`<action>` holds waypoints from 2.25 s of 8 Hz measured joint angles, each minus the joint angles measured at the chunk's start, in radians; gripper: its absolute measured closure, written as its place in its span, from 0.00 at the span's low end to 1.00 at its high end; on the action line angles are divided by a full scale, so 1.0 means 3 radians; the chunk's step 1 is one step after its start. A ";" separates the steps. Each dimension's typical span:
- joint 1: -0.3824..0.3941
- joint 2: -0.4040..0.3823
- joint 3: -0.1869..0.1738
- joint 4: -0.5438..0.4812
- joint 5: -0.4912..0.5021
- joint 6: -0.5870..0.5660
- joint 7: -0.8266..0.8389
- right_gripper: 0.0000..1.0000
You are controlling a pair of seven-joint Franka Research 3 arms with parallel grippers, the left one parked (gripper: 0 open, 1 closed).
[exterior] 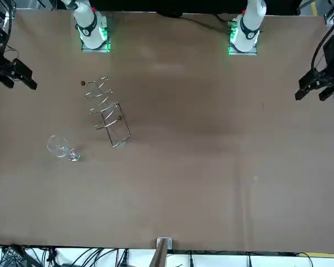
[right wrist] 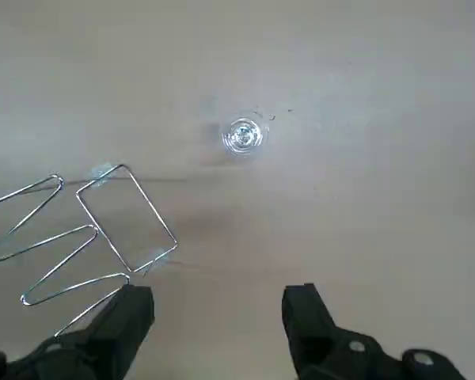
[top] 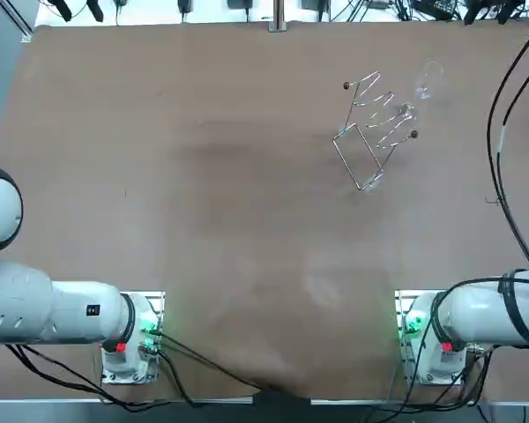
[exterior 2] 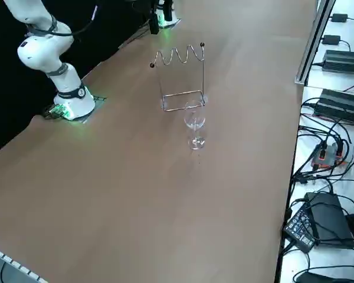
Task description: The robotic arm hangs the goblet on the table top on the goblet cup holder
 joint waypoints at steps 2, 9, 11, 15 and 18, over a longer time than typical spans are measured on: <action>-0.0027 0.0048 -0.0027 0.0000 0.0030 0.0109 -0.0001 0.00; -0.0210 0.0338 -0.0076 -0.0088 0.0092 0.0647 -0.1086 0.00; -0.0274 0.0449 -0.0079 -0.0092 0.0355 0.0734 -0.1572 0.00; -0.0828 0.0882 -0.0109 -0.0106 0.1199 0.0866 -0.3080 0.00; -0.1382 0.1278 -0.0122 -0.0105 0.1799 0.0940 -0.4741 0.00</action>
